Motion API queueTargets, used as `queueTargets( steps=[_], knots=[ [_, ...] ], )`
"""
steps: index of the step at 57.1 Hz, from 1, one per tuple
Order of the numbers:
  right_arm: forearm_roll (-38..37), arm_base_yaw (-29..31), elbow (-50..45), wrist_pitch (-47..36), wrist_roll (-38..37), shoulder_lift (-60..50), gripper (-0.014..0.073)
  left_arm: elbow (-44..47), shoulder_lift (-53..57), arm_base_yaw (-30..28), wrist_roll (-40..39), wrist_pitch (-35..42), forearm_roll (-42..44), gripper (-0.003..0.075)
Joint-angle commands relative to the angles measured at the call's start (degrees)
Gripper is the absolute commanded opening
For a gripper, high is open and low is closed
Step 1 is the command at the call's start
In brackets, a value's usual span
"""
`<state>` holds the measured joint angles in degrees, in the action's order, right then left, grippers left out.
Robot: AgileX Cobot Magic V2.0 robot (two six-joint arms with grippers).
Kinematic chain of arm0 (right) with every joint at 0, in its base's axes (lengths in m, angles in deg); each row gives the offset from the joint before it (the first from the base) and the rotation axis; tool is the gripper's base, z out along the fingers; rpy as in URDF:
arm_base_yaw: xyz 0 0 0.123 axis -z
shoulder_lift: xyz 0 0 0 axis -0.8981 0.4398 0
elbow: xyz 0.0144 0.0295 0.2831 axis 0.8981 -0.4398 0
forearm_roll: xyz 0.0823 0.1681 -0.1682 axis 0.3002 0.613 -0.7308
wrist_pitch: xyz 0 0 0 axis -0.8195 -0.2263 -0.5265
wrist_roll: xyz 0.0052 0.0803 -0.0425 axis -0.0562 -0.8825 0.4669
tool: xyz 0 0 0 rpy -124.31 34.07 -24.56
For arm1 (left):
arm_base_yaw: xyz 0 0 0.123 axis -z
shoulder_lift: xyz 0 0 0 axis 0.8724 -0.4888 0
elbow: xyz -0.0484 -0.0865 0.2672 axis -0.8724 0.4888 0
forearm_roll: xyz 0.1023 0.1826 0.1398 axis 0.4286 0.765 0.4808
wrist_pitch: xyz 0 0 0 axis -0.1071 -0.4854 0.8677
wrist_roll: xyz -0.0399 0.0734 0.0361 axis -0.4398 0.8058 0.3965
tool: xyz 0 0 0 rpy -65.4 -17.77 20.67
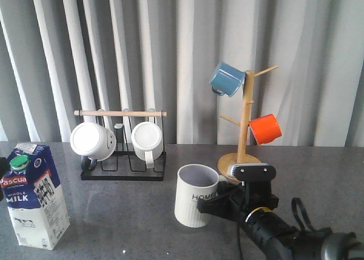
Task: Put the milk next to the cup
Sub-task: 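Slide the HOME mug with the right gripper toward the milk carton, release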
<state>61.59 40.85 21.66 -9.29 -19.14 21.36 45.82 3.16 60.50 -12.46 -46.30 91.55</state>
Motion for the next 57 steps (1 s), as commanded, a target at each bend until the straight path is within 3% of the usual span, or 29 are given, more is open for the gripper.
queueTargets(
  steps=[1,8,17,31,47,57],
  knots=[
    [10.6,-3.0,1.6,-6.4,7.6,-1.6,-0.0003,-2.0,0.7,0.4,0.0,4.0,-0.2,0.0535],
    [17.0,-5.5,1.6,-11.8,15.2,0.6,0.0001,-2.0,0.7,0.4,0.0,4.0,-0.2,0.0535],
    [22.1,-7.1,1.6,-14.2,18.7,2.7,0.0025,-2.0,0.7,0.4,0.0,4.0,-0.2,0.0535],
    [18.2,-7.6,1.4,-12.4,20.1,3.2,0.0102,-2.0,0.7,0.4,0.0,4.0,-0.2,0.0535],
    [18.3,-7.6,-0.7,-11.2,20.1,2.2,0.0283,-2.0,0.7,0.4,0.0,4.0,-0.2,0.0535],
    [15.1,-7.2,-6.5,-15.2,20.1,-1.0,0.0295,-2.0,0.7,0.4,0.0,4.0,-0.2,0.0535]
  ],
)
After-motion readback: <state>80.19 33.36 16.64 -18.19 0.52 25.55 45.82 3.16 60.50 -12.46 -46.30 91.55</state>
